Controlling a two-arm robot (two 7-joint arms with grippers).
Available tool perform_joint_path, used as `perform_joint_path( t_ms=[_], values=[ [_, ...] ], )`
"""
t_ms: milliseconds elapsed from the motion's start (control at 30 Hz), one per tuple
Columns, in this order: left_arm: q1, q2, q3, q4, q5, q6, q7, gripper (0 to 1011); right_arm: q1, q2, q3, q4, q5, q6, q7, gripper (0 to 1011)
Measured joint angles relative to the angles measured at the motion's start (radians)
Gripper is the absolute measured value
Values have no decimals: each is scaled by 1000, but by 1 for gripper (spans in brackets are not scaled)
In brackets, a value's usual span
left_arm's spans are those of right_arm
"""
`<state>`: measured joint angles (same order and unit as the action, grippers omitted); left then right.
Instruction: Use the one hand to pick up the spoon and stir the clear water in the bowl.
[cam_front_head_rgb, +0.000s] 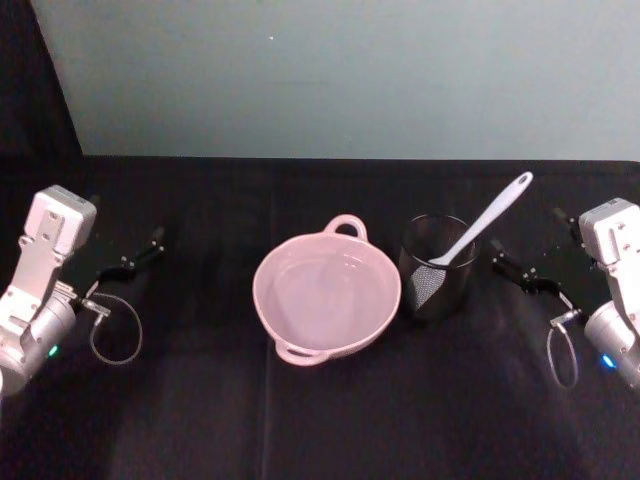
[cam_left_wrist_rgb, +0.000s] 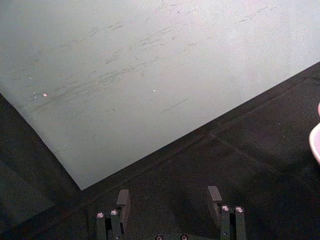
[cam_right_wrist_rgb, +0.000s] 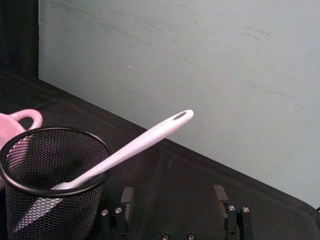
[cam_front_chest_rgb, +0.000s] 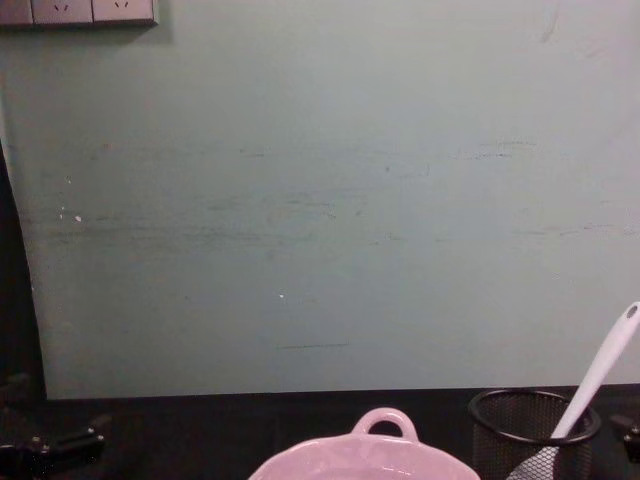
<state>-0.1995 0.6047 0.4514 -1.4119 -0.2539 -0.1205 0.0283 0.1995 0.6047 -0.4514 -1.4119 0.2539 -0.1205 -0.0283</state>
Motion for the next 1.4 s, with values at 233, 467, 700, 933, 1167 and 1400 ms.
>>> perform_joint_path(
  t_ms=[233, 467, 700, 933, 1167, 1400],
  values=[
    [0, 0, 0, 0, 0, 0, 0, 1011, -39, 16, 21, -55, -25, 18, -7, 1003],
    [0, 0, 0, 0, 0, 0, 0, 1011, -105, 42, 55, -140, -38, 37, -24, 1003],
    [0, 0, 0, 0, 0, 0, 0, 1011, -145, 16, 111, -179, 49, -2, 7, 1002],
    [0, 0, 0, 0, 0, 0, 0, 1011, -110, -68, 149, -107, 207, -35, 117, 1002],
    [0, 0, 0, 0, 0, 0, 0, 1011, -68, -152, 184, -27, 331, -42, 195, 1002],
    [0, 0, 0, 0, 0, 0, 0, 1011, -41, -225, 225, 19, 440, -24, 249, 1003]
  ],
)
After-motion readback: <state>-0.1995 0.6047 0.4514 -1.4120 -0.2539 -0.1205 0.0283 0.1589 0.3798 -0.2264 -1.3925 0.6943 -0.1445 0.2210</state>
